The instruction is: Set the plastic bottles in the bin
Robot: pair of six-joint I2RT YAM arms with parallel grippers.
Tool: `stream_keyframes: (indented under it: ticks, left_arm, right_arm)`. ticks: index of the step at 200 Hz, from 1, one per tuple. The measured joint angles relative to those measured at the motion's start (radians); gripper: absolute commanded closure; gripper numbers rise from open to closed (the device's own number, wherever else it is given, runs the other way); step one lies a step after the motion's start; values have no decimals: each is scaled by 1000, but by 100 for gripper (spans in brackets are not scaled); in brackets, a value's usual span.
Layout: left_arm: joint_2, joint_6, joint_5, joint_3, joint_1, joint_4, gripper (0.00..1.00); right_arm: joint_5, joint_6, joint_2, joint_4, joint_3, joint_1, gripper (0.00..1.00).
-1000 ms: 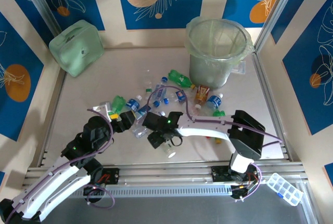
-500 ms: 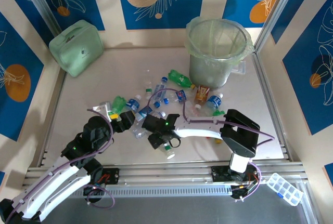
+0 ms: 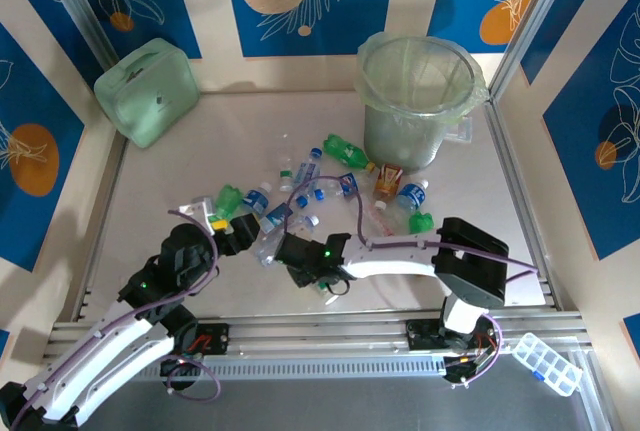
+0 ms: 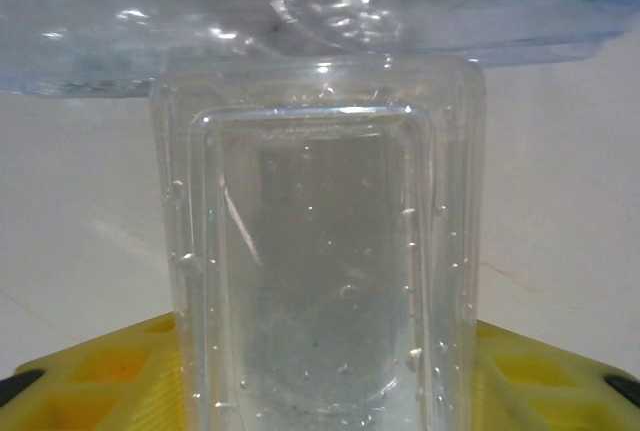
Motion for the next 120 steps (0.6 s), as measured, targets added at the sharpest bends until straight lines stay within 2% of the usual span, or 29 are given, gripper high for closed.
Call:
stream_keyframes:
  ticks: [47,94,120]
  left_arm:
    - [3,0,3,-3,0,0,4]
    - [3,0,27,-8,0,11,5]
    - [8,3,37,-9,0,15,6]
  right_arm:
    - [29,4,-149,-12,-90,1,51]
    - [90,-24,-483,-60,-100,10,53]
    - [128,-94,-647,-107,-32,-24,55]
